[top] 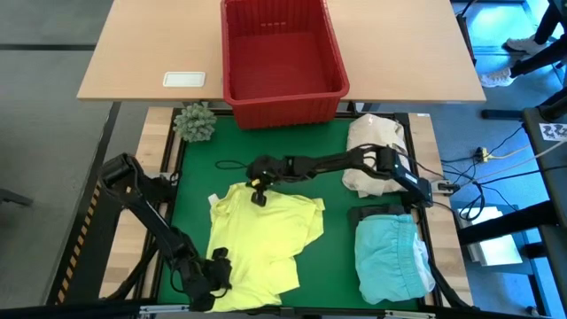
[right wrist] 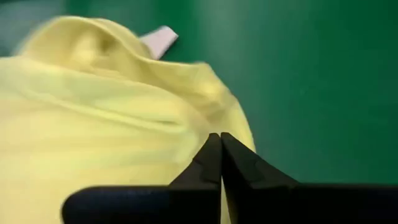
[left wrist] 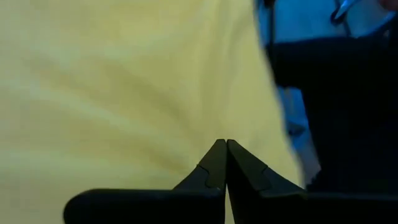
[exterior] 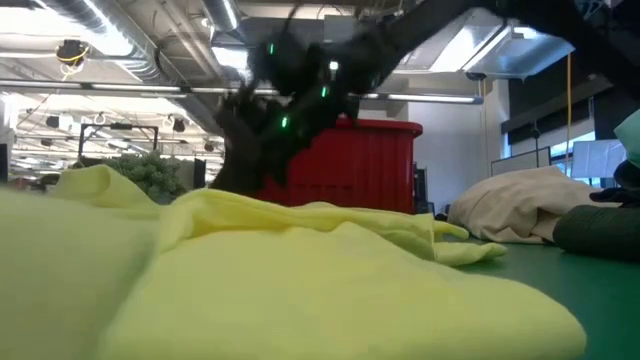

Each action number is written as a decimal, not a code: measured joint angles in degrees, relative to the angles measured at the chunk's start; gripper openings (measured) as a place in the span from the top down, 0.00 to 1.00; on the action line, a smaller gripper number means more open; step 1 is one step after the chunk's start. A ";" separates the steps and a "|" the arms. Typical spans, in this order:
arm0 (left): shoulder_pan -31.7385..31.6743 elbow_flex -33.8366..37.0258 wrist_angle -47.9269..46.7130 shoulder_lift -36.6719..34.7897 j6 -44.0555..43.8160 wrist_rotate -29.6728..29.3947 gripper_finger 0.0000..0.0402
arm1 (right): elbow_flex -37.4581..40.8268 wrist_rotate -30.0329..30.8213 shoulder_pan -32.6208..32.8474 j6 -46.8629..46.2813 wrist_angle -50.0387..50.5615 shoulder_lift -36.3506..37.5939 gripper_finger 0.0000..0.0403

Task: Fold Laundry from Bin
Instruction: Fold the yellow shirt

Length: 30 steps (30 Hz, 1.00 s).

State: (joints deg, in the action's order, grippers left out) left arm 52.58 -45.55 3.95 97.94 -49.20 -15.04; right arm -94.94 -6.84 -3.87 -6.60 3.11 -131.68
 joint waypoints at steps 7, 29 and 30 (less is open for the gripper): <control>0.09 -0.21 -3.70 -7.87 4.41 -5.97 1.00 | -0.07 9.56 7.49 5.75 10.63 8.04 1.00; -18.60 7.36 -45.08 -15.09 6.68 -15.76 1.00 | 21.69 16.22 17.95 -2.80 9.52 22.01 1.00; -19.85 7.36 -46.00 -15.09 7.60 -16.66 1.00 | 24.04 16.62 18.28 -3.89 8.68 23.63 1.00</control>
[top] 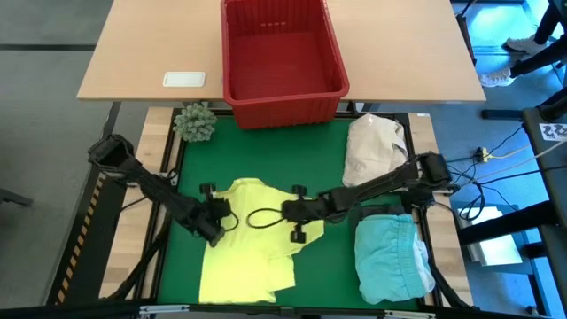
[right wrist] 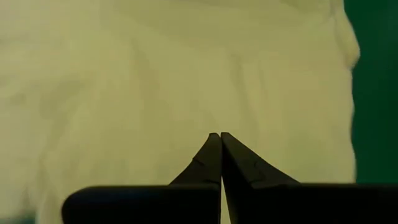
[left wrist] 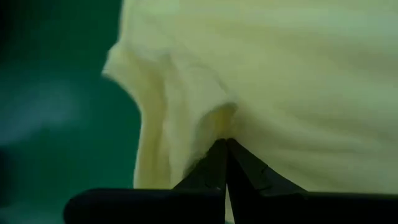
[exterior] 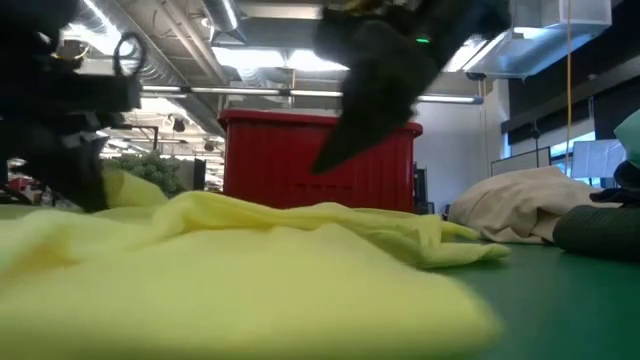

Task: Fold Laundry from Bin
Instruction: Fold the yellow shirt

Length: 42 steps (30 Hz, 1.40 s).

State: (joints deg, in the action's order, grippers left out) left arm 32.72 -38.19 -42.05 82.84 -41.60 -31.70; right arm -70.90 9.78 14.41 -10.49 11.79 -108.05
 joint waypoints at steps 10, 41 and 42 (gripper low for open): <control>-8.41 -0.14 -0.98 -2.35 8.23 -1.62 1.00 | 16.44 3.57 0.66 -5.81 -1.58 10.08 1.00; -10.29 -5.86 28.09 -6.21 25.71 0.01 1.00 | 18.08 10.99 12.24 19.61 4.88 15.22 0.79; -10.19 -5.86 28.30 -5.06 25.69 0.42 1.00 | 18.08 10.68 12.24 21.14 5.27 15.18 0.74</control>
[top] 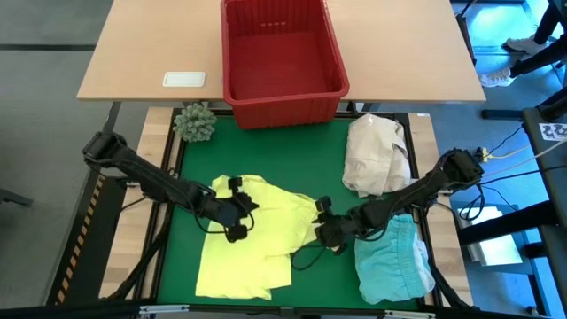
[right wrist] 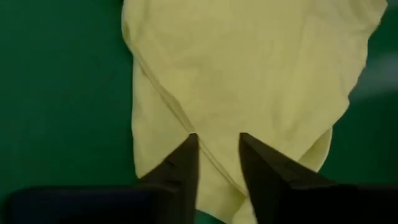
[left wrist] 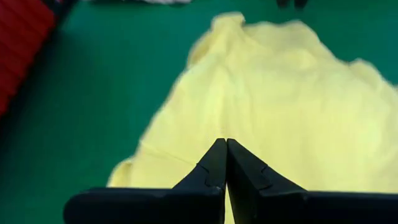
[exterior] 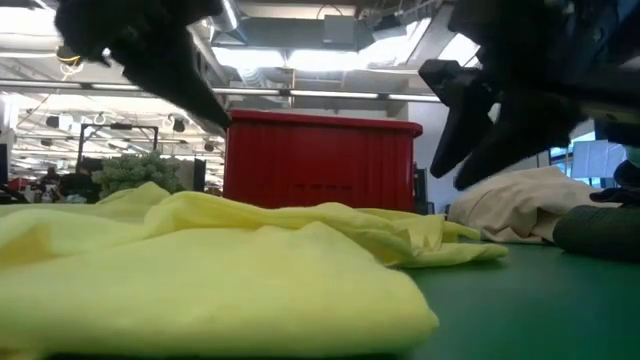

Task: Fold Laundry from Bin
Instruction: Fold the yellow shirt

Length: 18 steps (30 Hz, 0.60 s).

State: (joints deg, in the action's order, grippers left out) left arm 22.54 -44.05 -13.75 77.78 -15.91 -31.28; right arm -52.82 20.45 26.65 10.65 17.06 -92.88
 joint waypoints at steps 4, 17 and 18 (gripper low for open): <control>0.05 0.00 0.61 3.77 -0.72 4.50 1.00 | 0.00 0.09 -0.02 5.28 2.92 -0.66 0.55; 0.05 0.02 3.62 7.41 -3.25 7.03 1.00 | -0.09 1.39 -2.80 19.72 7.93 -5.74 0.23; 0.05 0.02 4.19 7.41 -3.12 7.16 1.00 | -0.15 1.24 -3.67 20.00 7.35 -6.30 0.23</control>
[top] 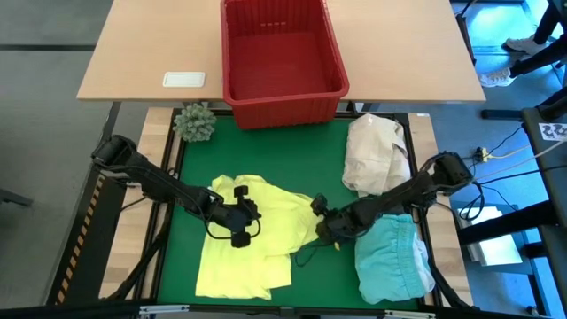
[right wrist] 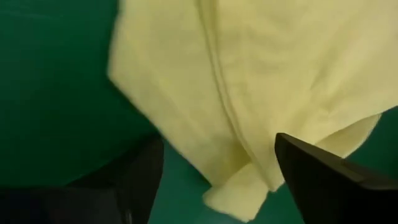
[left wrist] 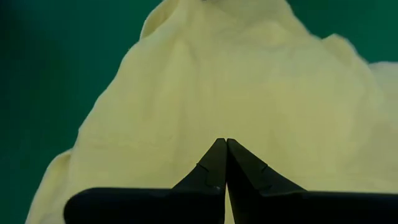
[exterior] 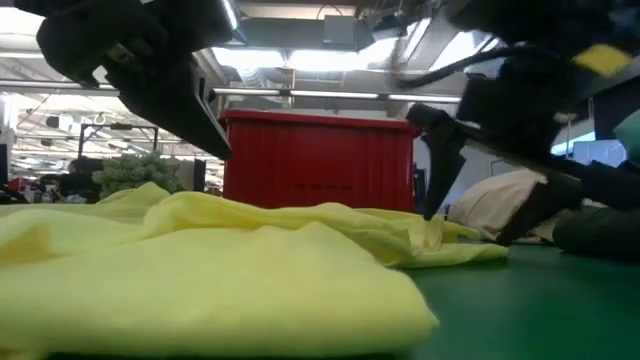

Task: Fold Laundry from Bin
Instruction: Fold the yellow shirt

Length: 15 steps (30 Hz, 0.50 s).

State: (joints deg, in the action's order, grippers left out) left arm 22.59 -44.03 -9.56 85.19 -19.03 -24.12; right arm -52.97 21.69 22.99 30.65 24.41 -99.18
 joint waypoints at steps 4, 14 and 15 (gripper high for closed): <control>-0.01 0.00 1.20 0.00 0.08 1.19 1.00 | -0.17 -1.82 -3.03 2.35 -2.09 -2.29 0.29; 0.24 0.02 3.22 0.00 0.08 1.84 1.00 | -2.00 1.75 -5.00 10.53 -11.89 -3.35 0.65; 0.38 0.02 3.29 0.00 0.07 1.98 1.00 | -2.48 1.13 -5.23 10.56 -12.73 -3.27 0.70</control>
State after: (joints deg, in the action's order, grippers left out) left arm 22.97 -44.01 -6.27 85.19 -18.96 -22.14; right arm -55.45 22.83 17.75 41.21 11.68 -102.45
